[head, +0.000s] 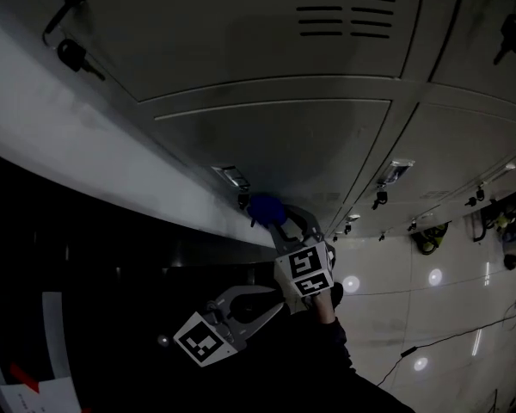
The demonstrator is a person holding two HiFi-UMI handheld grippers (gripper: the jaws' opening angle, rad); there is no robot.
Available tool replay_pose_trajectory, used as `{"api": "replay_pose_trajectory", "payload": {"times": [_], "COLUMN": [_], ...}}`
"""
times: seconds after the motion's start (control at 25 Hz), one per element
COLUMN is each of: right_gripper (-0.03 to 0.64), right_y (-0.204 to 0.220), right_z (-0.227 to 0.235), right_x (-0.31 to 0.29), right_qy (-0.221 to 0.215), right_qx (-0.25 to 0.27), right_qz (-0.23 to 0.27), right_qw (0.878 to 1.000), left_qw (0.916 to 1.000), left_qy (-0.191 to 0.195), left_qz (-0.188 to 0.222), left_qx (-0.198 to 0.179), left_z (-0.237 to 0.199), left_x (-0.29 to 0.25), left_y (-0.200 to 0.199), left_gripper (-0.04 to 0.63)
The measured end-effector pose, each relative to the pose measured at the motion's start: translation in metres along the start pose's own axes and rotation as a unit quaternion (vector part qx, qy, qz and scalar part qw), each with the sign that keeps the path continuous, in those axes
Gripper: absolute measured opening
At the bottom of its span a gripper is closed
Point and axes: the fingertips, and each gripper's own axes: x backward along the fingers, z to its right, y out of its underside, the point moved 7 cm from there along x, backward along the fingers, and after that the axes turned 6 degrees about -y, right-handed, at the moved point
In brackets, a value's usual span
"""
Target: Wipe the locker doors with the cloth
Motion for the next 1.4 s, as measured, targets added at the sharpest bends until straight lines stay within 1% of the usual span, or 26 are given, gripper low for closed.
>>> {"api": "replay_pose_trajectory", "payload": {"times": [0.04, 0.32, 0.44, 0.56, 0.8, 0.96, 1.2, 1.4], "right_gripper": [0.121, 0.121, 0.121, 0.121, 0.121, 0.121, 0.121, 0.121], "right_y": [0.0, -0.006, -0.007, -0.006, 0.003, 0.012, 0.028, 0.037], "right_z": [-0.004, -0.024, -0.025, -0.019, 0.008, 0.033, 0.069, 0.089], "right_x": [-0.007, -0.047, -0.054, -0.051, -0.021, 0.009, 0.051, 0.076], "right_qy": [-0.001, -0.009, -0.007, -0.007, 0.011, 0.024, 0.055, 0.074], "right_qx": [0.0, 0.001, -0.003, -0.015, -0.02, -0.032, -0.04, -0.057], "right_qz": [0.0, 0.004, 0.004, -0.004, -0.015, -0.022, -0.042, -0.033], "right_qw": [1.0, 1.0, 1.0, 1.0, 1.0, 0.999, 0.997, 0.995], "left_qw": [1.0, 1.0, 0.9999, 0.9998, 0.9998, 0.9993, 0.9991, 0.9991], "left_qy": [0.0, 0.001, 0.0, 0.001, 0.02, 0.036, 0.04, 0.042], "left_qz": [-0.002, -0.003, -0.005, -0.001, 0.0, -0.003, -0.001, 0.006], "left_qx": [0.004, -0.003, -0.016, -0.017, -0.003, -0.01, -0.009, -0.005], "left_z": [-0.003, -0.022, -0.027, -0.027, -0.008, 0.01, 0.035, 0.055], "left_x": [0.004, 0.024, 0.029, 0.025, -0.005, -0.031, -0.065, -0.086], "left_y": [0.003, 0.012, 0.011, 0.007, -0.003, -0.012, -0.026, -0.036], "left_gripper": [0.054, 0.054, 0.054, 0.054, 0.054, 0.054, 0.054, 0.054]}}
